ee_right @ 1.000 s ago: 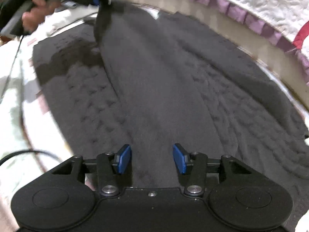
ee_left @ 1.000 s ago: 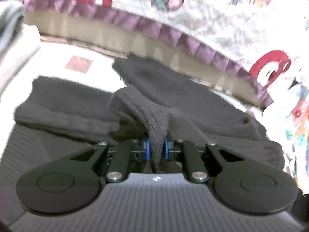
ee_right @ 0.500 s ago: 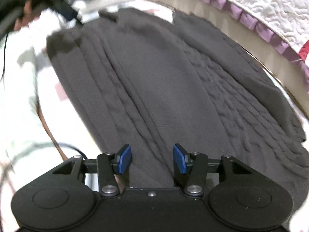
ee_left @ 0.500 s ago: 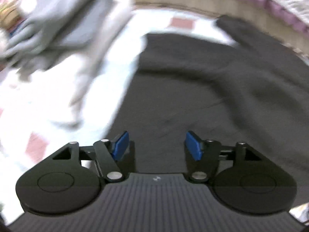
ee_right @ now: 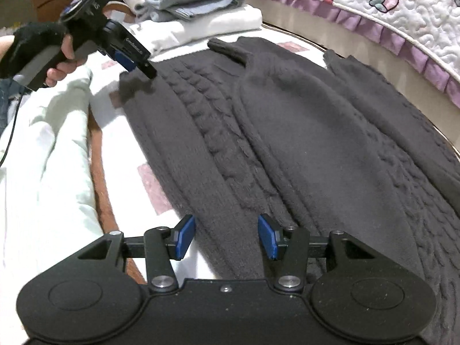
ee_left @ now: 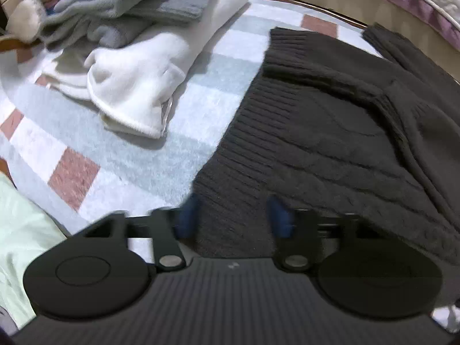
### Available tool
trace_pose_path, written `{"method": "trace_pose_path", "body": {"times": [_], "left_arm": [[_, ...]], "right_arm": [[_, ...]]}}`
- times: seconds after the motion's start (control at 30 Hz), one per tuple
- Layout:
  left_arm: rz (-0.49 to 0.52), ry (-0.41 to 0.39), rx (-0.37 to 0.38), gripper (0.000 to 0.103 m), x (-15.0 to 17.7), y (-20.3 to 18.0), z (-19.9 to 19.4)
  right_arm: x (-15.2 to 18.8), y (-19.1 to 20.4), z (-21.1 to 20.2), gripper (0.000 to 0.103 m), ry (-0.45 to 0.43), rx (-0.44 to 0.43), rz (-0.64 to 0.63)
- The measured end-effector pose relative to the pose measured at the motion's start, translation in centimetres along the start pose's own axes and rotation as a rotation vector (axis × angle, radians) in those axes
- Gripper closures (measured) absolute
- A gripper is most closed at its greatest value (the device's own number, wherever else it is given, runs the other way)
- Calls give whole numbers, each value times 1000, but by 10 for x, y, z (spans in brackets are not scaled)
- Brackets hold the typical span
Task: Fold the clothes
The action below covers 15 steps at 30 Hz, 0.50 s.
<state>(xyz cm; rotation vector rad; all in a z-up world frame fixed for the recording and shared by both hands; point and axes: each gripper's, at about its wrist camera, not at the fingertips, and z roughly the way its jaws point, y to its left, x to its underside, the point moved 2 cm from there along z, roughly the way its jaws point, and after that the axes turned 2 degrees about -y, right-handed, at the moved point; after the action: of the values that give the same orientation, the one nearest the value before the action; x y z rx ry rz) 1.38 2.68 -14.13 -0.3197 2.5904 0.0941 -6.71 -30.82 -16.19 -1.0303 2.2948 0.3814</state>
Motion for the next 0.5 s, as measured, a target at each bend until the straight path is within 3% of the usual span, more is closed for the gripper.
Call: {"method": "trace_pose_path", "body": {"times": [0.13, 0.23, 0.33, 0.4, 0.43, 0.47, 0.5], "left_arm": [[64, -38, -10, 67, -2, -2, -4], [80, -3, 59, 44, -1, 1, 3], [88, -11, 18, 34, 5, -2, 3], [62, -15, 20, 35, 7, -1, 4], [56, -16, 31, 49, 8, -1, 3], [58, -19, 50, 83, 8, -1, 0], [56, -22, 76, 98, 9, -1, -4]], "right_arm": [[1, -9, 0, 48, 22, 11, 67], [-2, -12, 3, 48, 30, 7, 90], [-3, -11, 7, 48, 30, -16, 101], [-2, -9, 10, 48, 35, -14, 93], [-2, -8, 10, 48, 35, -13, 89], [-2, -8, 10, 48, 34, -12, 90], [-2, -8, 10, 48, 34, -12, 92]]}}
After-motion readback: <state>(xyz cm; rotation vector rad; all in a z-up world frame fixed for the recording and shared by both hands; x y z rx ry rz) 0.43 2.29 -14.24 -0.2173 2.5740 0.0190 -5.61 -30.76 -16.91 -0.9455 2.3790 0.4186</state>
